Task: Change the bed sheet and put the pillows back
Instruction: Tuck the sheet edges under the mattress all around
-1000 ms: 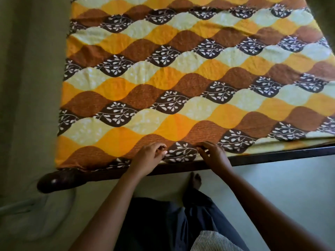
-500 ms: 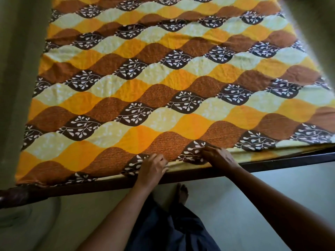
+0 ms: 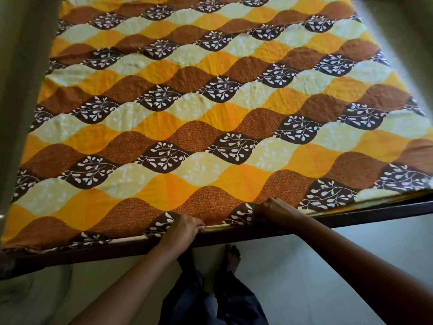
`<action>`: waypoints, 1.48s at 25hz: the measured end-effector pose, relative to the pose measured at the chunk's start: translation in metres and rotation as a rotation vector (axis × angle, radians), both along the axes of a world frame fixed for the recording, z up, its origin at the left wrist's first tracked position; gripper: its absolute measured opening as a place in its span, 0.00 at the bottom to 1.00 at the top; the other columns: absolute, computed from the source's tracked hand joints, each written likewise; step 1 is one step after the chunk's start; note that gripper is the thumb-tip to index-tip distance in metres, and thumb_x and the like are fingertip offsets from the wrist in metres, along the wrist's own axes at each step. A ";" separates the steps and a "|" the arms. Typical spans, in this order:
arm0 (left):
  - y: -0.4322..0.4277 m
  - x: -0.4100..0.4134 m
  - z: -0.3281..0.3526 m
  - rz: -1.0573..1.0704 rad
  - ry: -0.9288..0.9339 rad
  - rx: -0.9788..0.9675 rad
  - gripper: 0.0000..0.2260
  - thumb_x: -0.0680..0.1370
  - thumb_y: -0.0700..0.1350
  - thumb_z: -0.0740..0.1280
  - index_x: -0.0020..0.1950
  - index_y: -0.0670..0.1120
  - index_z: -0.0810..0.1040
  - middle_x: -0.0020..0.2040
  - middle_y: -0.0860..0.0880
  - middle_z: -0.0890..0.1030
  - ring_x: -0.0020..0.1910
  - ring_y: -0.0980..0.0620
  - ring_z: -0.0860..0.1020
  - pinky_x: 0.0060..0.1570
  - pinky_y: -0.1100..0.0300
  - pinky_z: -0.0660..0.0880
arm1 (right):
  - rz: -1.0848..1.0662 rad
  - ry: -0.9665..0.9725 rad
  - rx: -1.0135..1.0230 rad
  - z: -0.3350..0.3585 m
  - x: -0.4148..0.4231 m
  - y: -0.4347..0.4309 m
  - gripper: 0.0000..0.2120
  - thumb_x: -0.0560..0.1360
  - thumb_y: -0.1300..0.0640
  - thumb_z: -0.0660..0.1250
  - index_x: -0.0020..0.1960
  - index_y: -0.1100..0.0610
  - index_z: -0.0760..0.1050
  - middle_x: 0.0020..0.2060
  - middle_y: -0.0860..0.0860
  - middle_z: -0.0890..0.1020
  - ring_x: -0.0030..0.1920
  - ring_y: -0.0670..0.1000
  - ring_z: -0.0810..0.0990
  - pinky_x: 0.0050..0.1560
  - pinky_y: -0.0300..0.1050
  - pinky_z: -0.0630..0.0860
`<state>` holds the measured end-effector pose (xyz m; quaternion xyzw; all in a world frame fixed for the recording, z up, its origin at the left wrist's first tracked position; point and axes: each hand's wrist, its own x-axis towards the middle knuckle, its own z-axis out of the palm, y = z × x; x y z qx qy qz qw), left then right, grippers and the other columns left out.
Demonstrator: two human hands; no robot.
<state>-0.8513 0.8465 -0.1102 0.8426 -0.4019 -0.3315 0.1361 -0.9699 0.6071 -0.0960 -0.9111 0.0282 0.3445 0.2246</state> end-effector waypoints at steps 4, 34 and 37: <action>-0.006 0.003 -0.001 0.048 0.241 0.253 0.26 0.80 0.59 0.48 0.48 0.42 0.78 0.41 0.45 0.78 0.48 0.44 0.79 0.46 0.60 0.72 | -0.039 0.121 -0.020 -0.003 0.001 0.003 0.13 0.80 0.58 0.58 0.62 0.59 0.75 0.51 0.57 0.81 0.46 0.51 0.79 0.42 0.38 0.69; -0.025 -0.039 0.030 0.198 0.203 -0.097 0.14 0.80 0.49 0.59 0.63 0.47 0.77 0.60 0.51 0.78 0.59 0.54 0.74 0.56 0.63 0.69 | -0.726 -0.503 0.108 0.004 -0.058 0.027 0.10 0.77 0.58 0.63 0.56 0.56 0.80 0.52 0.50 0.79 0.48 0.48 0.78 0.46 0.44 0.77; -0.085 -0.079 0.031 0.197 0.216 -0.152 0.14 0.80 0.49 0.60 0.63 0.48 0.76 0.60 0.51 0.77 0.60 0.54 0.74 0.55 0.64 0.68 | -0.739 -0.557 0.112 0.009 -0.087 -0.026 0.10 0.77 0.58 0.63 0.56 0.54 0.80 0.50 0.49 0.79 0.47 0.50 0.79 0.45 0.48 0.78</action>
